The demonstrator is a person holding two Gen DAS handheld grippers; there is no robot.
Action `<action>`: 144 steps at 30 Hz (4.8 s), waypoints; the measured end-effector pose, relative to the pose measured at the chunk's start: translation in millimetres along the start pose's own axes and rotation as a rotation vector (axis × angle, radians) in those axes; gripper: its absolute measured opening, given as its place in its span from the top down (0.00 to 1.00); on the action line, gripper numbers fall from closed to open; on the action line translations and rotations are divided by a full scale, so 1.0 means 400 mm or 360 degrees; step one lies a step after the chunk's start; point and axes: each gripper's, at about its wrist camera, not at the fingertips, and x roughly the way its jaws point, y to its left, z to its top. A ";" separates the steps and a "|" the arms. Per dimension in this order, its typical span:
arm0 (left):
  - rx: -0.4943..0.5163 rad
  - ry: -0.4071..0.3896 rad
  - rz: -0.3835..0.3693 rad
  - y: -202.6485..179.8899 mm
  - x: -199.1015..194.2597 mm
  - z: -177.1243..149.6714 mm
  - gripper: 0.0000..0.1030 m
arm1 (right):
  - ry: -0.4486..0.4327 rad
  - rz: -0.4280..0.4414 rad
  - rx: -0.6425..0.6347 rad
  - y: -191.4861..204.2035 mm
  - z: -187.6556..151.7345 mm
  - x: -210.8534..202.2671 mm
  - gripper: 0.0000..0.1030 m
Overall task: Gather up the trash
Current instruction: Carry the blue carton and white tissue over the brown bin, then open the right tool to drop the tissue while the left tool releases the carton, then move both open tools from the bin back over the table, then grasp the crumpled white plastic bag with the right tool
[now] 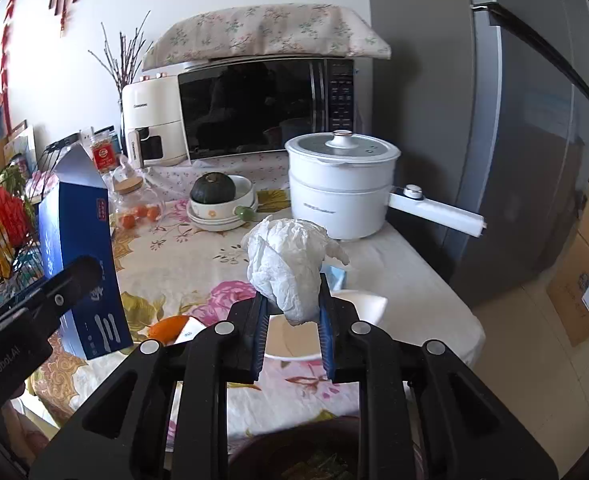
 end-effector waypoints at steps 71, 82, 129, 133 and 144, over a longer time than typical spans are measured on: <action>0.0339 0.0583 -0.0134 -0.268 0.046 -0.366 0.36 | 0.0239 -0.0473 0.0382 -0.355 -0.345 -0.122 0.09; 0.0278 0.0546 -0.0074 -0.226 0.053 -0.339 0.32 | 0.0237 -0.0478 0.0309 -0.314 -0.331 -0.108 0.09; -0.0002 0.0400 0.0203 0.101 0.260 0.042 0.29 | 0.0215 -0.0386 -0.0267 0.027 0.080 0.170 0.07; -0.0002 0.0423 0.0210 0.115 0.304 0.072 0.29 | 0.0272 -0.0393 -0.0378 0.059 0.107 0.229 0.07; -0.0120 0.0394 0.0224 0.170 0.391 0.146 0.25 | 0.0671 -0.0297 -0.0527 0.091 0.207 0.501 0.07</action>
